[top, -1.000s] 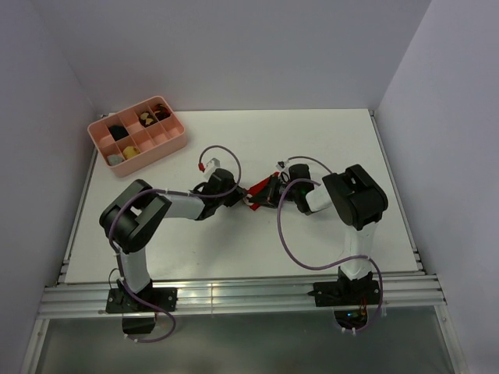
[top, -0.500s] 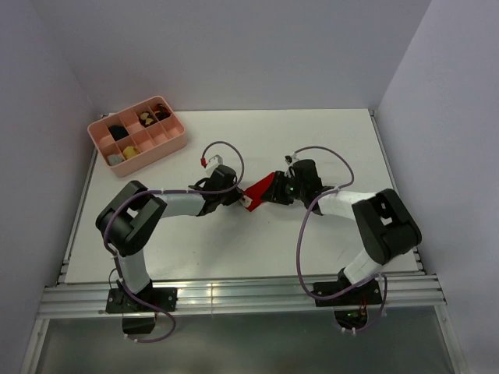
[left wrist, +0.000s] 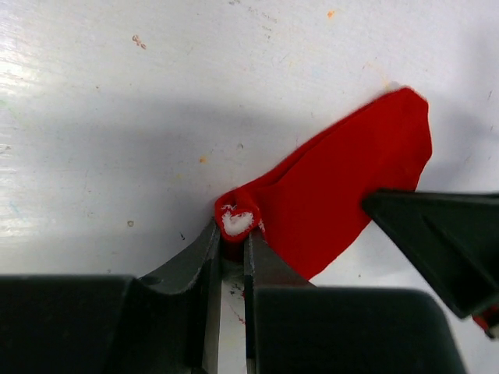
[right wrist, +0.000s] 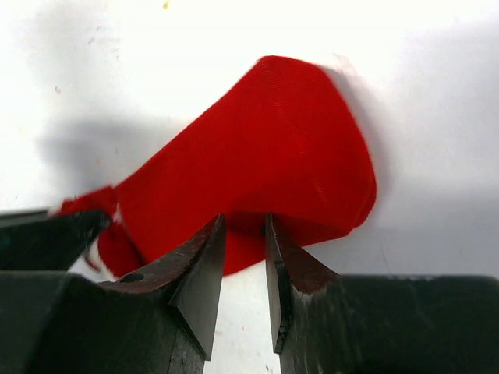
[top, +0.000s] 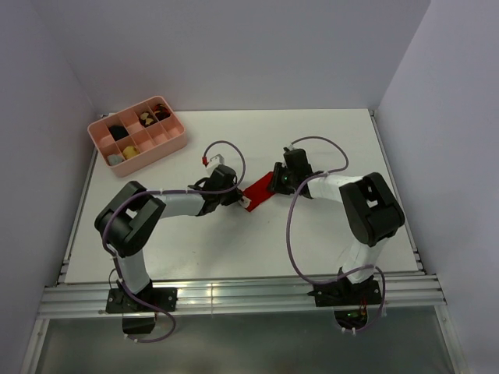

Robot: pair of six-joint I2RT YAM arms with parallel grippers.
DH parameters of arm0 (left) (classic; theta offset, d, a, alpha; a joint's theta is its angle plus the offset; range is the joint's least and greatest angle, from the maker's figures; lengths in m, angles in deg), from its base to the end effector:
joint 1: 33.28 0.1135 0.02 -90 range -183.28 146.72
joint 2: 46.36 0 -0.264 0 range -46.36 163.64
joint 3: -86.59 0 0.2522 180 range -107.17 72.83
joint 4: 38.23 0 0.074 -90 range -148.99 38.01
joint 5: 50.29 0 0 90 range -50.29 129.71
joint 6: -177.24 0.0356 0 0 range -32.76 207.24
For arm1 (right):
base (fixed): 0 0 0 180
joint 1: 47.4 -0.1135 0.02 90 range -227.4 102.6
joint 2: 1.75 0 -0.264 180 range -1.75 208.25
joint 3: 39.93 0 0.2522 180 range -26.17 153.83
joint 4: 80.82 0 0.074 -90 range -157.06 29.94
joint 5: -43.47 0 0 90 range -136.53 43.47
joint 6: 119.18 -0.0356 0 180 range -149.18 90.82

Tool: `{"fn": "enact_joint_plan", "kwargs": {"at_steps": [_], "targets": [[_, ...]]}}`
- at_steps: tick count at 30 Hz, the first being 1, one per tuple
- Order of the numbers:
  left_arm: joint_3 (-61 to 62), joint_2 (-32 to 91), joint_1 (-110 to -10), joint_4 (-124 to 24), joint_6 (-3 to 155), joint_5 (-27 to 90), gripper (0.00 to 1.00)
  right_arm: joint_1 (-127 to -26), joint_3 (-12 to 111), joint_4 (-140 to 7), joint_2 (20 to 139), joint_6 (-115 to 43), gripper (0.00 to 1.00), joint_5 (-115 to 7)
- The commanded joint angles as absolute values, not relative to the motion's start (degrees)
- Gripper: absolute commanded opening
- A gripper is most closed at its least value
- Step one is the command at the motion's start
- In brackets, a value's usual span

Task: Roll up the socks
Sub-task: Roll the sock at the center of the board.

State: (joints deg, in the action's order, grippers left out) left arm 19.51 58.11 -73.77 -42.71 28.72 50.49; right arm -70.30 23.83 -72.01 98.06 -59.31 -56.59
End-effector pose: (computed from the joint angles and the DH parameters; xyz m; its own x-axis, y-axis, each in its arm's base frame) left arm 0.2838 -0.2336 0.1432 -0.7187 -0.4880 -0.4953 -0.1551 0.8070 -0.5699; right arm 0.3165 0.1404 0.1483 -0.8116 0.1937 -0.5512 -0.1039 0.8806 0.4624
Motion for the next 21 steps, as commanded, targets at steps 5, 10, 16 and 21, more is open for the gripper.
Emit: {"fn": "enact_joint_plan", "kwargs": {"at_steps": [5,10,16,21], "targets": [[19.92,53.14,-74.24,-49.88,35.82,49.64,0.00,-70.34,33.68,-64.87,105.91,-57.75,0.34,-52.77],[20.01,50.94,-74.24,-53.30,39.59,48.94,0.00,-70.25,37.72,-62.23,108.64,-56.60,0.35,-52.94],[17.03,56.19,-74.24,-54.63,41.53,46.04,0.00,-70.34,38.52,-62.32,110.58,-56.34,0.35,-54.17],[14.04,59.98,-74.94,-58.84,42.42,45.77,0.01,-70.17,39.31,-61.18,111.37,-55.64,0.35,-53.12]]}}
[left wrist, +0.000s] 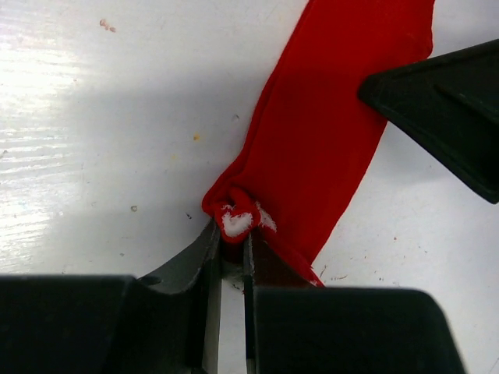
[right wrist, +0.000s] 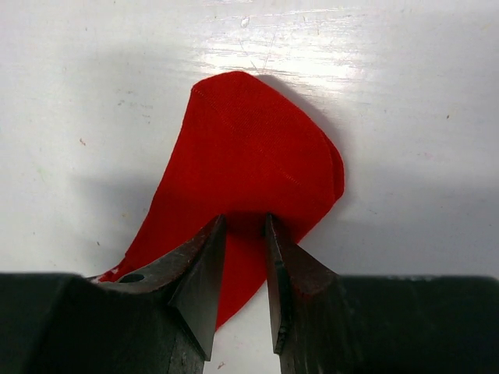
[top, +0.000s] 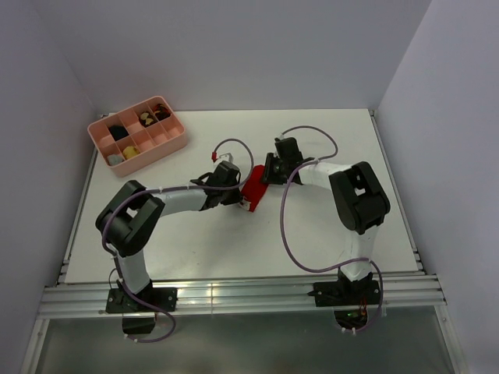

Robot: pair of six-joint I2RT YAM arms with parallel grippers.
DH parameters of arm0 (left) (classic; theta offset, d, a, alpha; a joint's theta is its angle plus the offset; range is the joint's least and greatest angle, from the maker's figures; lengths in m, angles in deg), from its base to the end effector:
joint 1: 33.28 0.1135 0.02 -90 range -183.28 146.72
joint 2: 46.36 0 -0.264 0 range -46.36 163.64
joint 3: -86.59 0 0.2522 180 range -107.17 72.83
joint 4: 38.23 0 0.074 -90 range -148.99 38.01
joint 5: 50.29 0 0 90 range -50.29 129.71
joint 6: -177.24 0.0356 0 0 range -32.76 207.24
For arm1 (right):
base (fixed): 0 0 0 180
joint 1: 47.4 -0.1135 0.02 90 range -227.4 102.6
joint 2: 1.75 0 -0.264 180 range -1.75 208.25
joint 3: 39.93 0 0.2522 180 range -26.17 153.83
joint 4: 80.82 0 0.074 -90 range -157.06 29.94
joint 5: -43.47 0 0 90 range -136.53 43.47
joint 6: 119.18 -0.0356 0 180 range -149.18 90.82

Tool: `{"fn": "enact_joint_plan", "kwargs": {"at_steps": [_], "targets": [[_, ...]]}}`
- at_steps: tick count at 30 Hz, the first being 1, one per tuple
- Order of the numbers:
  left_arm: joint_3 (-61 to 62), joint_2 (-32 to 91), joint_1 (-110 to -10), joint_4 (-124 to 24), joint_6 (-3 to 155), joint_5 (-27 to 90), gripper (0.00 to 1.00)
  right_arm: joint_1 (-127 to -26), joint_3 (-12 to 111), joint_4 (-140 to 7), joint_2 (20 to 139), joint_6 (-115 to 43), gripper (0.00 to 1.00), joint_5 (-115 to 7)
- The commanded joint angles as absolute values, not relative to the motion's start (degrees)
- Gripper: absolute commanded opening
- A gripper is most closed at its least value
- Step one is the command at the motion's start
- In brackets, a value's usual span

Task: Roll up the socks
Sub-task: Roll the sock at the center of the board.

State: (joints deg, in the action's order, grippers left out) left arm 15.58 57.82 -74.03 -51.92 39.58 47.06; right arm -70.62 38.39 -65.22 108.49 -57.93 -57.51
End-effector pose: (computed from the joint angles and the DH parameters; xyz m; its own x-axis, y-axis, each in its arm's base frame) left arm 0.2837 -0.2384 0.1517 -0.8019 -0.2768 -0.5295 -0.0172 0.8966 -0.4426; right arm 0.3640 0.1635 0.1475 -0.8372 0.1546 -0.5245 -0.1170 0.8864 0.4480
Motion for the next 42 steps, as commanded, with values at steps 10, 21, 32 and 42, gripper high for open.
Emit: {"fn": "enact_joint_plan", "kwargs": {"at_steps": [10,21,32,42], "targets": [[9.55,63.33,-74.85,-65.79,39.08,48.85,0.00,-72.53,28.26,-70.74,97.42,-50.90,0.39,-55.23],[6.39,65.09,-74.85,-69.66,39.69,49.46,0.00,-84.75,11.98,-86.12,81.14,-42.98,0.46,-46.62],[5.33,64.56,-74.85,-70.62,39.43,47.62,0.01,-92.13,6.00,-98.43,83.94,-35.95,0.51,-43.28],[4.45,64.30,-74.94,-71.41,39.69,46.39,0.00,-95.30,8.37,-100.81,88.16,-31.64,0.54,-40.47]]}}
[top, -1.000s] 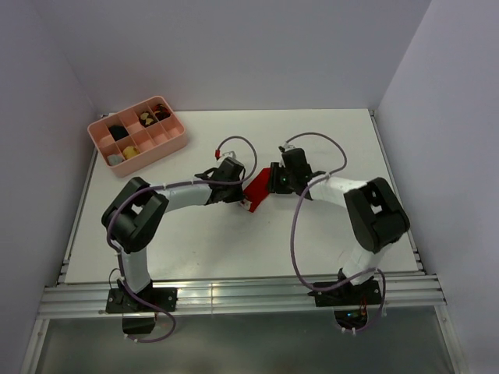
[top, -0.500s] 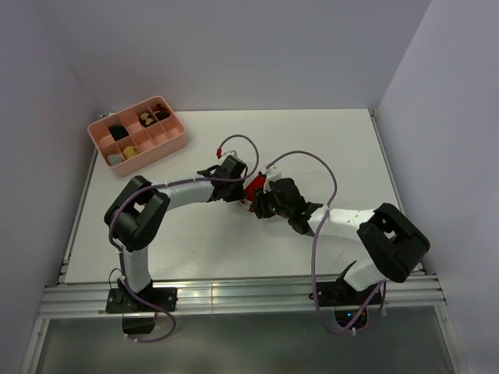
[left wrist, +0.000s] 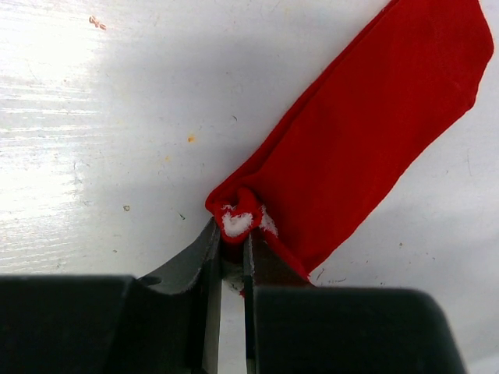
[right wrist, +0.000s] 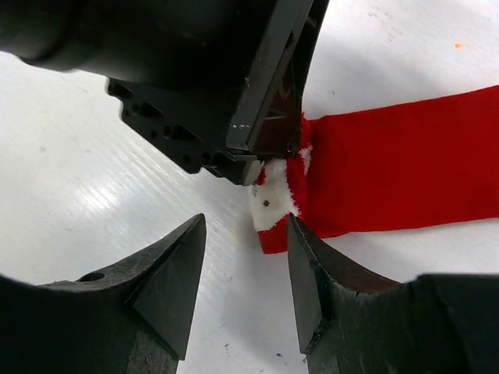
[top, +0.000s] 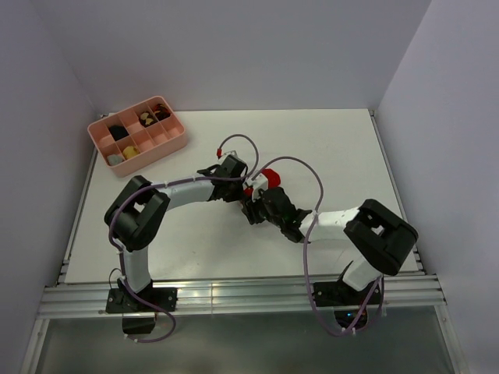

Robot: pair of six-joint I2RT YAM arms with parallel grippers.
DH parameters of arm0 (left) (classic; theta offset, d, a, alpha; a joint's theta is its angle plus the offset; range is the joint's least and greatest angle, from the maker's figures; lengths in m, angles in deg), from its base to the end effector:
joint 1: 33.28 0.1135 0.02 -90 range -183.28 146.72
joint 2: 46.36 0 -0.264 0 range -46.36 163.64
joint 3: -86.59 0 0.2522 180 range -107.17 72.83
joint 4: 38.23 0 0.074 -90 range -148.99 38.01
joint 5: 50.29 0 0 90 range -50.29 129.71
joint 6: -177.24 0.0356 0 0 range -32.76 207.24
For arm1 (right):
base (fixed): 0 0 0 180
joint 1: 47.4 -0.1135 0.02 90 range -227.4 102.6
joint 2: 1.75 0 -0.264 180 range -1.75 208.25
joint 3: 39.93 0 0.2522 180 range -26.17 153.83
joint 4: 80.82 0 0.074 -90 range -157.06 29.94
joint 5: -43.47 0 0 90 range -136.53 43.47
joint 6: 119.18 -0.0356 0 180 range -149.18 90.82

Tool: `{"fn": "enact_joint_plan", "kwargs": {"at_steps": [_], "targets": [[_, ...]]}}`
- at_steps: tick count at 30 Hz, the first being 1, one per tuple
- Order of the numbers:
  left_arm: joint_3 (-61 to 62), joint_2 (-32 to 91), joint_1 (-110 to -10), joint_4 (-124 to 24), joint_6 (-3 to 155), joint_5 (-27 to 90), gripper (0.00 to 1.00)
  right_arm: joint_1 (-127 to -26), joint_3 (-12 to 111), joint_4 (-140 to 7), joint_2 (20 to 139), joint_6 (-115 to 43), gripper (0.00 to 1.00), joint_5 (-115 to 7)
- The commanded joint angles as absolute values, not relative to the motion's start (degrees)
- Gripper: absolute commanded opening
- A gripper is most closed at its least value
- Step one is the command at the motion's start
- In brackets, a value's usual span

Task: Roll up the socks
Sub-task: Roll the sock at the center of the board.

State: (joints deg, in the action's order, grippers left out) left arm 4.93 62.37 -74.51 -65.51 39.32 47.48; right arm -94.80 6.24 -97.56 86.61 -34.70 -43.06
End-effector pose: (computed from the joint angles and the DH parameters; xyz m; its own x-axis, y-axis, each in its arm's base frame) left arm 0.2988 -0.2554 0.1600 -0.8503 -0.2327 -0.4721 -0.0557 0.9317 -0.3590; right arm 0.2034 0.2181 0.1609 -0.3566 -0.2460 -0.9013 -0.6665 0.7430 0.0610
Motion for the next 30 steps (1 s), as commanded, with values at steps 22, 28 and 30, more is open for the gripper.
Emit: {"fn": "enact_joint_plan", "kwargs": {"at_steps": [22,28,30], "targets": [[3.92,62.19,-74.94,-70.89,36.88,44.54,0.03,-95.39,14.79,-93.44,100.21,-32.61,0.21,-38.44],[6.38,57.10,-74.85,-70.19,30.65,50.15,0.24,-93.73,15.23,-91.23,98.89,-35.24,0.00,-43.44],[7.00,55.51,-74.77,-69.75,29.24,51.74,0.34,-91.53,15.05,-90.88,98.19,-37.00,0.00,-46.16]]}}
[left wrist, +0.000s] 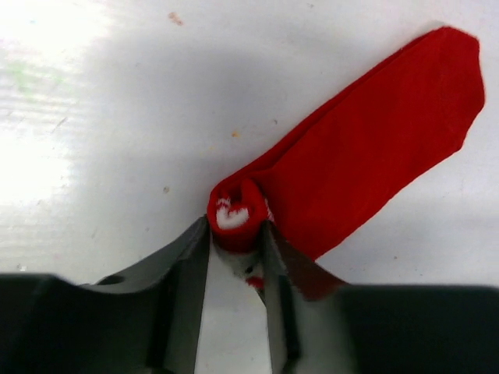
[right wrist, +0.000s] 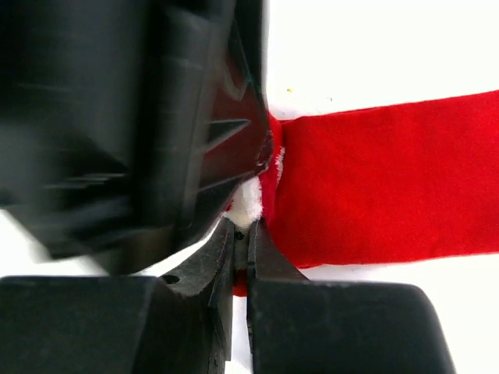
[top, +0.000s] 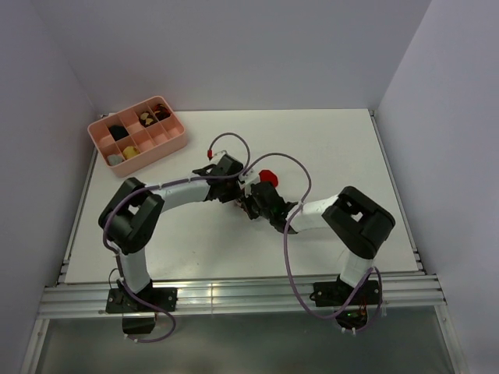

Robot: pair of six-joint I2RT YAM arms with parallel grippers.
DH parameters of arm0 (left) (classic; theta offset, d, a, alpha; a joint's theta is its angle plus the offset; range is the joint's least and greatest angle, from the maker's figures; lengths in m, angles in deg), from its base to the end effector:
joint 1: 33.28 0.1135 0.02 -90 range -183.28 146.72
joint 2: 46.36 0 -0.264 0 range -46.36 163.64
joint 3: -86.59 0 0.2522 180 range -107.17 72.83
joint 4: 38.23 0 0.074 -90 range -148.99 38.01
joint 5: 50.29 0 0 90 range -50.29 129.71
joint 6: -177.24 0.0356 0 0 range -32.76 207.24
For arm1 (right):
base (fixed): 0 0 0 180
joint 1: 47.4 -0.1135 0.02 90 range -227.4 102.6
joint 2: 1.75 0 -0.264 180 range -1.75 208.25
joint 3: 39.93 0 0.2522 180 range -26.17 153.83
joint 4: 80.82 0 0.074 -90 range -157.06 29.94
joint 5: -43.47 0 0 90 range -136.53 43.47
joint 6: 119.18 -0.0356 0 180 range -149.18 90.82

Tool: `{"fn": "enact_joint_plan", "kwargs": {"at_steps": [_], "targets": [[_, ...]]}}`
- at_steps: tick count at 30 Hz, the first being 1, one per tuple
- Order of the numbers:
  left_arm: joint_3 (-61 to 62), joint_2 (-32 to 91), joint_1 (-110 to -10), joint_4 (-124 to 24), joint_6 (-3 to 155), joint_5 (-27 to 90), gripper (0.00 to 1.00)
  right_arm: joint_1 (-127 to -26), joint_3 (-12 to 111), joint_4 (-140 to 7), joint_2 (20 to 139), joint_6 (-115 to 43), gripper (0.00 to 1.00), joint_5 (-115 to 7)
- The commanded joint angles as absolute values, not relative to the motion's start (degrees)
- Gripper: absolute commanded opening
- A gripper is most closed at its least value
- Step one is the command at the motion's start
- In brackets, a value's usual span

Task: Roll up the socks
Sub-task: Roll the sock at the center of the board.

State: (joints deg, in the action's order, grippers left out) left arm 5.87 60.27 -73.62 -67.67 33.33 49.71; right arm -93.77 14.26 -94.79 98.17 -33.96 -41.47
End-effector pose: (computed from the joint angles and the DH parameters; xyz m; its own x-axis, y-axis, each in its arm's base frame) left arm 0.2970 -0.2441 0.1665 -0.8237 -0.3445 -0.4504 -0.1755 0.9101 -0.3753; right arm 0.2331 0.2400 0.1353 -0.4177 -0.3179 -0.8512 -0.6367 0.7708 0.0246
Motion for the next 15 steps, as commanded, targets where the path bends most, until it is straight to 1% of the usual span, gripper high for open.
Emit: {"fn": "enact_joint_plan", "kwargs": {"at_steps": [1,2,3,4,5,8,11,15], "targets": [[7.87,53.94,-74.59,-69.40,27.84,53.14,0.39,-90.74,15.14,-90.45,97.84,-37.52,0.00,-49.22],[8.32,53.05,-74.16,-68.35,27.13,53.50,0.42,-90.12,15.49,-89.31,97.75,-38.23,0.00,-50.56],[8.93,52.26,-73.98,-67.64,26.51,53.85,0.49,-88.72,15.84,-88.69,97.83,-39.10,0.00,-52.22],[10.24,50.69,-73.71,-66.94,25.12,54.12,0.53,-88.10,16.11,-88.25,98.01,-39.63,0.00,-55.63],[10.95,49.89,-73.10,-65.98,24.49,54.21,0.62,-87.31,16.98,-86.85,98.27,-40.94,0.00,-57.76],[15.16,46.38,-72.66,-61.06,22.38,54.82,0.71,-84.15,19.43,-83.52,99.50,-43.58,0.00,-66.19],[20.43,42.86,-72.66,-55.26,21.15,55.26,0.71,-80.81,19.89,-83.14,100.03,-46.40,0.00,-73.39],[26.24,40.57,-72.66,-47.00,21.32,53.34,0.70,-76.85,20.23,-84.47,102.57,-54.30,0.00,-82.90]]}}
